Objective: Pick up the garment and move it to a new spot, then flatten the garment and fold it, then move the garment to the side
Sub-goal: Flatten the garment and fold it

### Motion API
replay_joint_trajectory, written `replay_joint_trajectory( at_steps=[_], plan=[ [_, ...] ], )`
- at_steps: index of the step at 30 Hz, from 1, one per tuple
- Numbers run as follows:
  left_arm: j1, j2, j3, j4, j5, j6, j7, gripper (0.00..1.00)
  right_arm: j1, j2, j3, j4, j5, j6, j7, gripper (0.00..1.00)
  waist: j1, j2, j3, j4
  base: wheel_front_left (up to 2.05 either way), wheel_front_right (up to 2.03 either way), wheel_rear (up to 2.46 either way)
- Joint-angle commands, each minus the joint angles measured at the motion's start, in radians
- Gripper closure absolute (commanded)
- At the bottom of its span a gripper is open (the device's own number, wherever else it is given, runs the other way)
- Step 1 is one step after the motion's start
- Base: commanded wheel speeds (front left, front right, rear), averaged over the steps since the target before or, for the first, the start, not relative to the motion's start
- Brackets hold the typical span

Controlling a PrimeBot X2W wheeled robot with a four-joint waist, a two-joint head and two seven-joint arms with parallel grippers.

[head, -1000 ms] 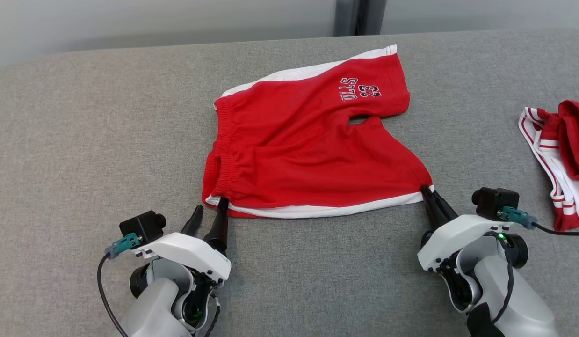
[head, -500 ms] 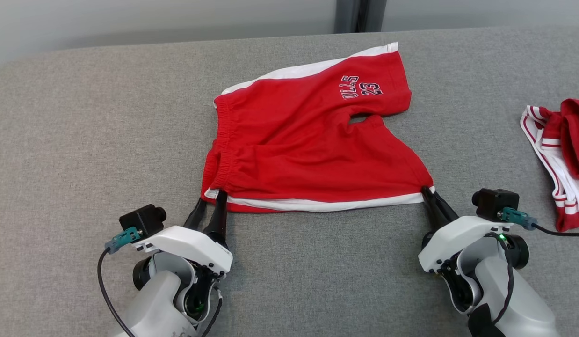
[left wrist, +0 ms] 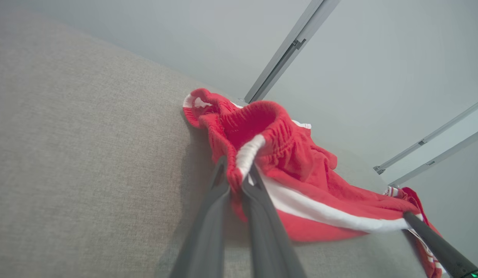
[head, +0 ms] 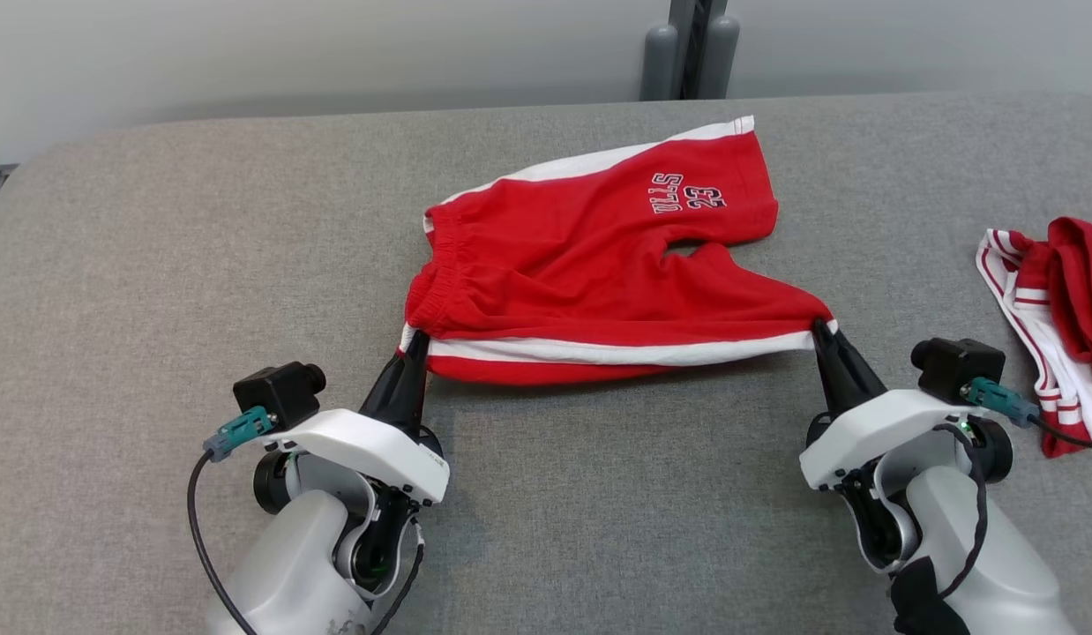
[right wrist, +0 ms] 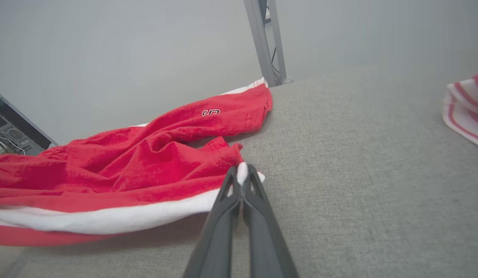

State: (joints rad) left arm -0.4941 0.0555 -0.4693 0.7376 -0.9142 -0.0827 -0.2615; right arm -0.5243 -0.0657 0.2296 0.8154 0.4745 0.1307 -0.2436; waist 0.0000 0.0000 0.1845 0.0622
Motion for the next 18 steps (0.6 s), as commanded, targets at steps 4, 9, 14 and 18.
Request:
replay_joint_trajectory(
  at_steps=[4, 9, 14, 18],
  plan=[
    [0.006, 0.037, -0.03, -0.059, 0.037, 0.001, 0.023, 1.0, -0.023, -0.018, -0.018, -0.07, -0.018, 0.0, -0.019, 1.0, 0.0, 0.0, -0.053, -0.001, 0.0, 0.0, 0.0],
    [0.005, 0.081, -0.067, -0.166, 0.035, -0.005, 0.135, 1.0, -0.053, -0.047, -0.03, -0.157, -0.055, 0.0, -0.023, 1.0, 0.0, 0.0, -0.107, -0.007, 0.0, 0.0, 0.0],
    [-0.026, 0.13, -0.057, -0.329, 0.008, 0.027, 0.249, 1.0, -0.106, -0.081, -0.04, -0.252, -0.093, 0.0, -0.012, 1.0, 0.0, 0.0, -0.15, -0.01, 0.0, 0.0, 0.0],
    [-0.058, 0.158, -0.031, -0.459, -0.037, 0.075, 0.355, 1.0, -0.16, -0.102, -0.044, -0.336, -0.12, 0.0, 0.027, 1.0, 0.0, 0.0, -0.173, -0.016, 0.0, 0.0, 0.0]
  ],
)
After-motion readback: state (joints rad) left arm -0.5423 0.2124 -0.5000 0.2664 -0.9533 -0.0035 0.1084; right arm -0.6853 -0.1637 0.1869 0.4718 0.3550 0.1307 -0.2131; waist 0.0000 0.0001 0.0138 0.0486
